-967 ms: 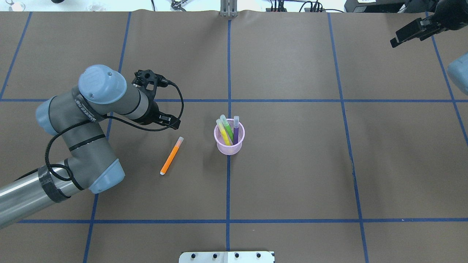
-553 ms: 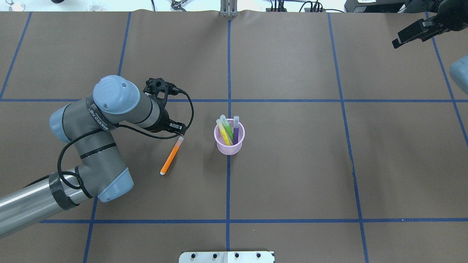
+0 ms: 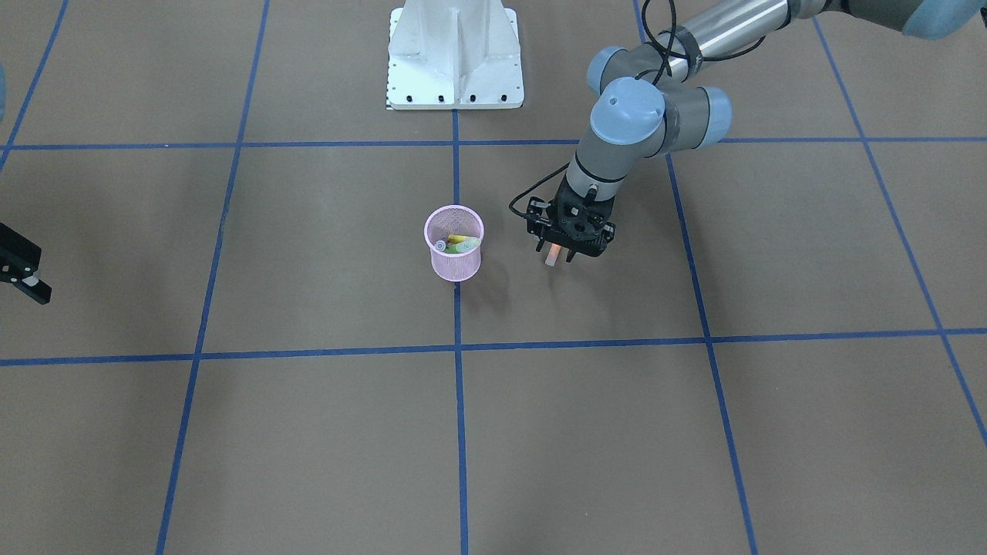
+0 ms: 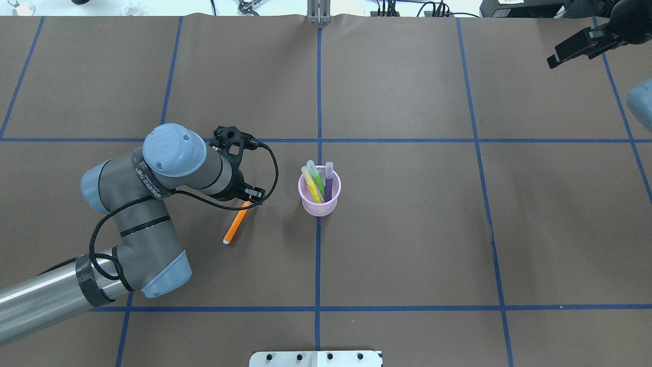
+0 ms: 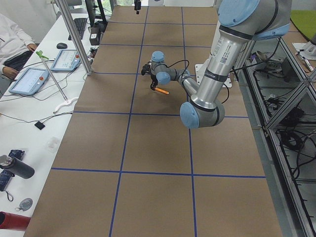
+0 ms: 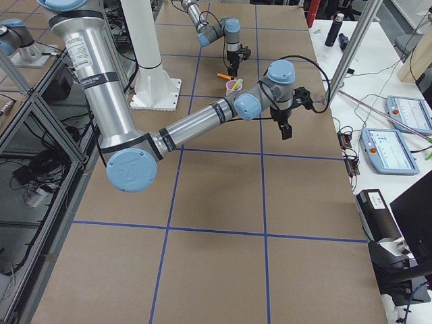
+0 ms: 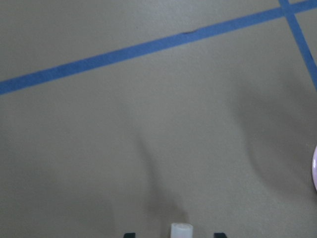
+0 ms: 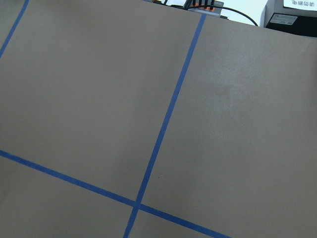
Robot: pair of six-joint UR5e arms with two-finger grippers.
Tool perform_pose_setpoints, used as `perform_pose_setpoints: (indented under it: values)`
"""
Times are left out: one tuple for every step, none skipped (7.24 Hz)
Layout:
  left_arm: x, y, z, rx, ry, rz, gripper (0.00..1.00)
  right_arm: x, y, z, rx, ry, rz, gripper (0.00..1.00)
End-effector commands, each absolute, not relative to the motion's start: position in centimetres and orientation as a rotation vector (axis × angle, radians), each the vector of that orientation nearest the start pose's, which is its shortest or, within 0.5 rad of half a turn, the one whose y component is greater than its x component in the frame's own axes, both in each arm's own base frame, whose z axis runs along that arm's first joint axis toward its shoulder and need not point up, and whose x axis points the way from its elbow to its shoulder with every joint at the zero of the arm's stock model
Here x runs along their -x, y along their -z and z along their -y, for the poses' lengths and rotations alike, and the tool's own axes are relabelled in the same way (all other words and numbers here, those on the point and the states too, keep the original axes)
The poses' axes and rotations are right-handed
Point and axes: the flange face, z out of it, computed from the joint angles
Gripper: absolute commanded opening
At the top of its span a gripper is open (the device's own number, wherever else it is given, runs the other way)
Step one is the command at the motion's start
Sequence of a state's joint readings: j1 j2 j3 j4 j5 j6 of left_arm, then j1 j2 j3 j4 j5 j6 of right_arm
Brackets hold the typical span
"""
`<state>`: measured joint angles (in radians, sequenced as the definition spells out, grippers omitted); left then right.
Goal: Collect pens into pen holder
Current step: 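Lower the left gripper over the orange pencil and close it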
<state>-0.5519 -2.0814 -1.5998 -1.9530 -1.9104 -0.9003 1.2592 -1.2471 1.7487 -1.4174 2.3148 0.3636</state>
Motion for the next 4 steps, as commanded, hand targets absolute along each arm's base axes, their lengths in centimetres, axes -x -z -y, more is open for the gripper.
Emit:
perform_pose_setpoints:
  values:
    - [-52.61, -31.41, 43.94, -0.261, -0.267, -0.925, 0.5, 12.28, -37.43, 59.39, -0.351, 0.196, 0.881, 1.0]
    - [-52.69, -31.59, 43.87, -0.259, -0.269, -0.922, 0.5, 12.29, -37.34, 59.42, -0.353, 0.197, 0.881, 1.0]
    - [-52.87, -31.69, 43.61, -0.255, -0.272, -0.922, 0.49, 12.28, -37.35, 59.43, -0.353, 0.196, 0.88, 1.0]
    - [-52.98, -31.66, 43.56, -0.254, -0.273, -0.922, 0.49, 12.28, -37.35, 59.43, -0.353, 0.196, 0.88, 1.0]
